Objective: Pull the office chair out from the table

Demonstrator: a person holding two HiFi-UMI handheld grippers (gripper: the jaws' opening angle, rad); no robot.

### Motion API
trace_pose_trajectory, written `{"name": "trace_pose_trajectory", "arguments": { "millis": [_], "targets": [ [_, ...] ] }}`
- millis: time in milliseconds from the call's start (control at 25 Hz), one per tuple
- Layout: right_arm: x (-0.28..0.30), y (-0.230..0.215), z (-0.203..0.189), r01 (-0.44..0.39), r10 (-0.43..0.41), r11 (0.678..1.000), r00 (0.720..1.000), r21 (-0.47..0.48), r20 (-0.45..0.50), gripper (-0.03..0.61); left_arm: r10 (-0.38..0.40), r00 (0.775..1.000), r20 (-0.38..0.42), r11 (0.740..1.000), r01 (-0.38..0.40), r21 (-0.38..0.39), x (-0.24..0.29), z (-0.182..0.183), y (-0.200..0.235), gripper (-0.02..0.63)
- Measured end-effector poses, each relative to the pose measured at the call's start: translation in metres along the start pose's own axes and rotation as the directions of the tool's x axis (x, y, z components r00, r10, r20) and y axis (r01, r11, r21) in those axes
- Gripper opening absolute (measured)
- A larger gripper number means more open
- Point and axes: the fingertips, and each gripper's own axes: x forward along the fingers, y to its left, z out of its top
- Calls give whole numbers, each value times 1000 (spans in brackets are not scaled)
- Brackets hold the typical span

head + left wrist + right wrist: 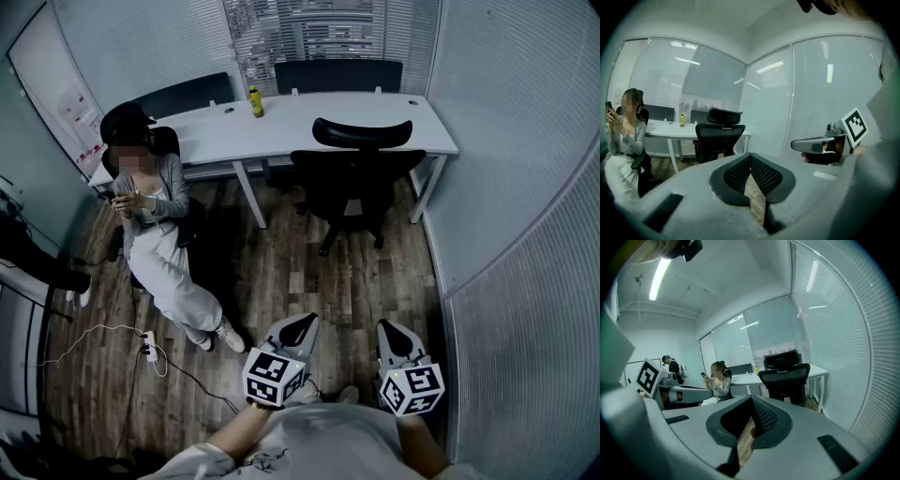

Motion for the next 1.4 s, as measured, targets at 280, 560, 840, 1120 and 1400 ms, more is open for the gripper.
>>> {"name": "trace_pose_trajectory", "arguments": {
  "millis": [280,560,840,1120,1400],
  "targets": [
    [2,1,-1,8,-8,1000,1000,4,-5,7,-8,1000,-4,1000,8,1,-2,-1,0,11],
    [5,12,1,12,-13,999,1000,29,19,8,-13,1000,2,1000,13,5,-14,-1,11,11],
    [17,30,3,27,-28,999,999,24,43,8,-33,999,3,999,33,9,-26,-3,25,11],
    [27,42,-7,33,-34,999,999,26,32,8,-37,999,14,999,37,-7,-33,-6,39,11],
    [46,38,-9,32,-33,999,999,38,26,8,-66,998,18,998,66,5,-27,-1,47,11]
  ]
}}
